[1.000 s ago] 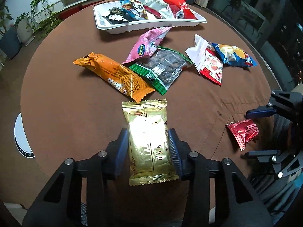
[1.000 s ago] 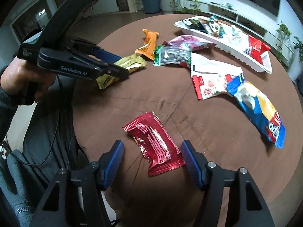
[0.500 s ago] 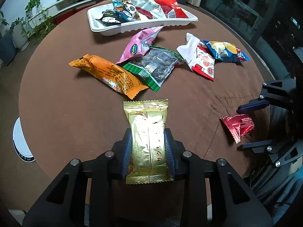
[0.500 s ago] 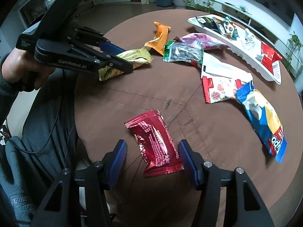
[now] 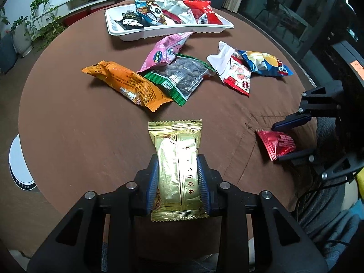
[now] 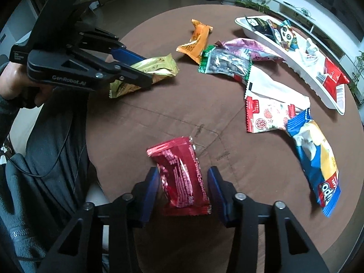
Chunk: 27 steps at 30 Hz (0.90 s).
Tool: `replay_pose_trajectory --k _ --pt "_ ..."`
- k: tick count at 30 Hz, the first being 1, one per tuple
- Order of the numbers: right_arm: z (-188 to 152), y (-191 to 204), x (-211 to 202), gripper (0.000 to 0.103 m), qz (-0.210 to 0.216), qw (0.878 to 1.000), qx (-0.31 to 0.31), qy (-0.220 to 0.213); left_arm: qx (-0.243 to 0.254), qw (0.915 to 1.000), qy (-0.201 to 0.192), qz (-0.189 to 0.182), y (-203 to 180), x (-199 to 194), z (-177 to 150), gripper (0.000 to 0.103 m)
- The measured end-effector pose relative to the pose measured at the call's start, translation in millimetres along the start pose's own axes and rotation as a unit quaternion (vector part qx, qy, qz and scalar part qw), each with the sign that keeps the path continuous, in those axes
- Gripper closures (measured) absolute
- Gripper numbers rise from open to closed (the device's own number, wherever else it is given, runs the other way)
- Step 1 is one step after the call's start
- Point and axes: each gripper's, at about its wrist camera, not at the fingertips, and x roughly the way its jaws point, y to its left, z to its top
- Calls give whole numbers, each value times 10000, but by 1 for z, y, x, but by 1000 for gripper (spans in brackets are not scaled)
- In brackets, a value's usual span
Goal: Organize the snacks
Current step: 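Grasp the gold wafer packet with the left gripper while the right gripper grasps the red wrapper, then carry both packets to the white tray and release them inside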
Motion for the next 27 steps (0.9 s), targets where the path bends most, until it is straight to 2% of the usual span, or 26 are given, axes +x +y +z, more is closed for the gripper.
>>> replay_pose_trajectory --k 2,8,13,18,27 --pt "2 0 0 64 -32 10000 -42 63 -1 10000 0 -10 0 0 0 73" --pt "6 3 2 65 -142 9996 -134 227 30 10000 1 -36 -3 0 -1 73" --pt "12 10 7 73 -218 9995 -96 210 59 10000 5 -33 -5 1 -2 73" --pt "9 9 6 77 -157 9998 137 63 51 10000 -16 -60 -6 0 -3 73" --pt "3 -12 -8 78 209 9960 788 -363 -32 9997 -117 -205 -6 -4 -2 74"
